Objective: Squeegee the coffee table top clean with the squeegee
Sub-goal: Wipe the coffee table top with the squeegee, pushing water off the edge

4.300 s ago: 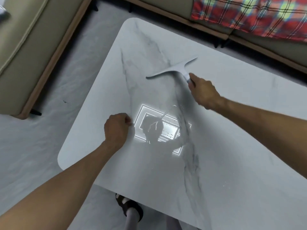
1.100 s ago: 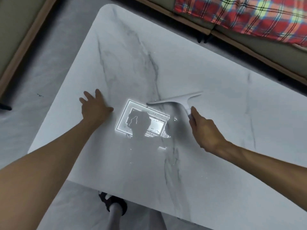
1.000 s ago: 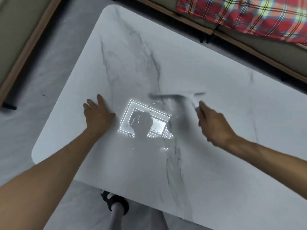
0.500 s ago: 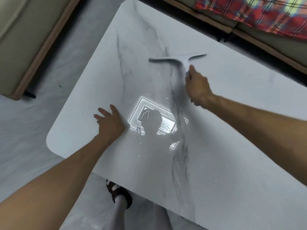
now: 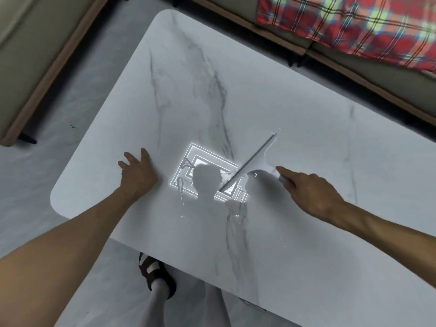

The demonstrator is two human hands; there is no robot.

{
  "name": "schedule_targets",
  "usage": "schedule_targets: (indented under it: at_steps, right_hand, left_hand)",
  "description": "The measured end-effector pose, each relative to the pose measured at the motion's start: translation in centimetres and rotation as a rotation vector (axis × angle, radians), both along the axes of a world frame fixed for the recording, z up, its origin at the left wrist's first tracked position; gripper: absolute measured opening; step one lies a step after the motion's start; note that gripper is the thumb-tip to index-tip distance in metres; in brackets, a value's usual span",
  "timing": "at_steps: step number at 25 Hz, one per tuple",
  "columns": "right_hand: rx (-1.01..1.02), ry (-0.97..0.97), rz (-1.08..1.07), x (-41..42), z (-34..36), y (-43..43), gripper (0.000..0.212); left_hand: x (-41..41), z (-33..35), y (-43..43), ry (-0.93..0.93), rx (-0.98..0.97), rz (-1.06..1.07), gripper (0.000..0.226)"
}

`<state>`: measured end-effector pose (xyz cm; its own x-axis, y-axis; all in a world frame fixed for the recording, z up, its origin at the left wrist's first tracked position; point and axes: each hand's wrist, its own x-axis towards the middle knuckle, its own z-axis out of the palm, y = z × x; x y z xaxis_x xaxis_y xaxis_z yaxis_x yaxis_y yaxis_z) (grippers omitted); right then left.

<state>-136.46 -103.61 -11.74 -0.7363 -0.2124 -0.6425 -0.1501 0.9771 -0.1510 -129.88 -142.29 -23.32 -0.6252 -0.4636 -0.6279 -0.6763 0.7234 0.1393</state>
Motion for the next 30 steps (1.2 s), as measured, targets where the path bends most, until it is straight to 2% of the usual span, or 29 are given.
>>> schedule_targets:
  at_steps: [2,4,7,9,10,13,16,18,21,23,26,28,30]
  right_hand:
    - [-0.046,0.045,-0.032,-1.9,1.2,-0.9,0.039]
    - [-0.134,0.11,-0.098,-5.3,1.5,-3.7,0.028]
    - [-0.288,0.091,-0.406,-11.1,-0.6,-9.3,0.013]
    - [-0.342,0.056,-0.592,-13.5,-2.9,-12.8,0.02]
    - [-0.326,0.054,-0.593,-13.6,-4.1,-14.4,0.027]
    - [-0.258,0.148,-0.397,-10.2,-6.1,-17.4,0.048]
    - [-0.283,0.106,-0.099,-3.0,-6.6,-17.4,0.045]
    - [-0.307,0.013,0.051,1.3,-6.3,-16.2,0.044]
    - [-0.241,-0.025,0.133,3.8,-5.1,-12.3,0.045]
    - [-0.125,0.005,0.213,3.8,-4.1,-8.5,0.045]
    - [0.033,0.039,0.219,3.3,-1.5,-3.2,0.042]
    - [0.021,0.032,0.158,3.6,0.1,-2.4,0.041]
    - [-0.118,0.002,0.139,4.6,0.7,-5.2,0.042]
  left_hand:
    - [1.0,-0.1,0.3,0.077,0.008,-0.059,0.059]
    - [2.9,0.4,1.4,0.086,-0.03,-0.032,0.065]
    - [5.2,0.0,1.8,0.026,0.047,0.055,0.064]
    - [5.9,-0.6,1.5,0.016,0.026,0.028,0.064]
    - [5.7,-0.5,1.2,0.019,0.027,0.026,0.066]
    - [5.5,-0.3,0.7,0.039,0.076,0.075,0.062]
    - [6.0,-1.0,0.1,-0.091,0.02,-0.101,0.048]
    - [6.3,-1.4,-0.2,-0.062,0.012,-0.092,0.049]
    - [5.9,-0.9,-0.6,0.024,0.053,0.034,0.063]
    - [5.6,-0.9,-1.2,-0.038,0.032,-0.025,0.071]
    - [6.6,0.1,-2.3,-0.055,0.079,-0.131,0.063]
    - [8.3,0.7,-3.5,0.063,0.132,-0.052,0.059]
    - [10.7,1.8,-4.5,0.176,0.165,0.086,0.054]
